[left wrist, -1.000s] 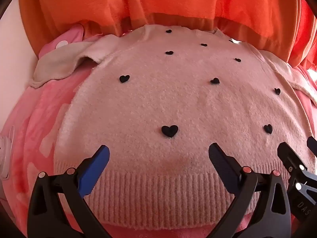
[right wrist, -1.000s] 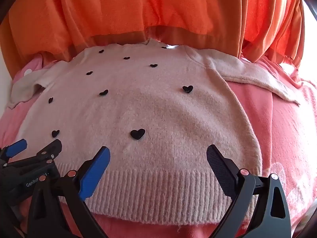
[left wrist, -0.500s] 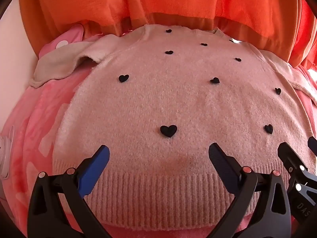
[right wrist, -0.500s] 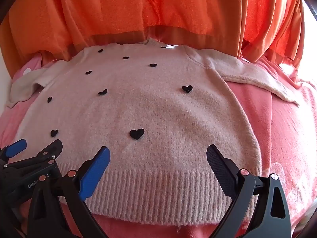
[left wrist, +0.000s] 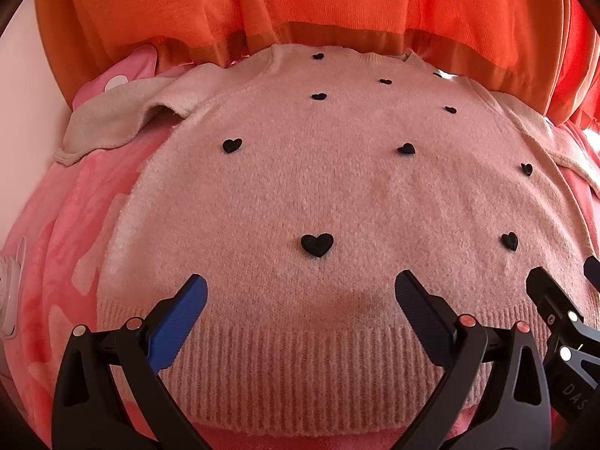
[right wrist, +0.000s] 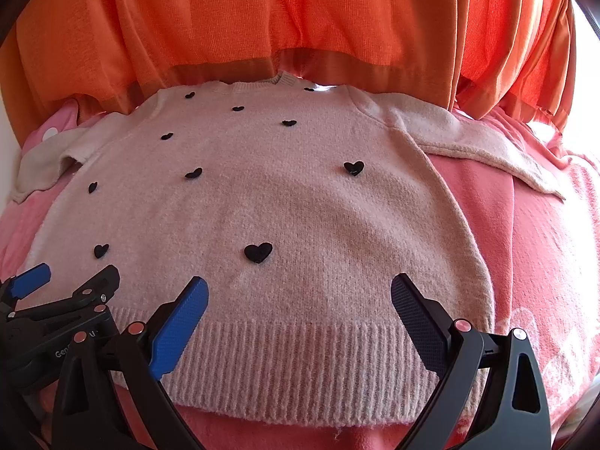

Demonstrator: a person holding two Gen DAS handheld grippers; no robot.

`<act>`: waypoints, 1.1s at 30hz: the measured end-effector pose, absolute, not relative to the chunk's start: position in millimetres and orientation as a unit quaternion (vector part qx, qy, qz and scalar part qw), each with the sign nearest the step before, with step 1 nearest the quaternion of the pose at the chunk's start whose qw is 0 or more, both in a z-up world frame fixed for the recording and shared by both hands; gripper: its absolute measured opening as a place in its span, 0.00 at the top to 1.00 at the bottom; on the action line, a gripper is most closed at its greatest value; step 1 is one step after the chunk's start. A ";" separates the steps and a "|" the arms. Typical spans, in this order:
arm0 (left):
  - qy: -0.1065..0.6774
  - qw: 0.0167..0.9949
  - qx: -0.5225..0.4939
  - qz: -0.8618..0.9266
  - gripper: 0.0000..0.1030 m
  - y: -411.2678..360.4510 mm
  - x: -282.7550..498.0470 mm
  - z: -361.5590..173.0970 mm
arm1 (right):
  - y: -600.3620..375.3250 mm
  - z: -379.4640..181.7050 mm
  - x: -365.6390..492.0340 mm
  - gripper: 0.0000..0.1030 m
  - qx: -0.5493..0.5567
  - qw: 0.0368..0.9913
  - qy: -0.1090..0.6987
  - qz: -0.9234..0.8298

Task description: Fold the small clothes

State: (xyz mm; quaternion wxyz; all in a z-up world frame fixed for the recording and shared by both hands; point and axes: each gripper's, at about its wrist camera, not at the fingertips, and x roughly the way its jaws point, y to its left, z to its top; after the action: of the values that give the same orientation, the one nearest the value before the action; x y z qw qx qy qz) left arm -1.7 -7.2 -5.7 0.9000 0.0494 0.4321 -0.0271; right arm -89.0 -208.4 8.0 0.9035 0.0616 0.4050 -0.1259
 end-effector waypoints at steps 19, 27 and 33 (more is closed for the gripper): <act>0.431 0.900 0.050 -0.028 0.05 -8.2 -1.2 -5.3 | -208.8 6.5 -89.6 0.08 0.061 0.903 0.406 -0.125; 0.431 0.900 0.053 -0.029 0.05 -10.6 -0.1 -6.6 | -209.1 6.4 -89.7 0.07 0.061 0.903 0.406 -0.124; 0.430 0.901 0.052 -0.028 0.05 -11.0 -1.8 -6.9 | -207.8 6.7 -89.4 0.07 0.060 0.903 0.407 -0.124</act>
State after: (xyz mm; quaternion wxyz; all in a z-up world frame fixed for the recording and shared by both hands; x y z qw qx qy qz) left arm -1.8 -11.0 -6.9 0.9006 0.0523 0.4305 -0.0284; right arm -89.4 -207.8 6.7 0.9029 0.0602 0.4072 -0.1239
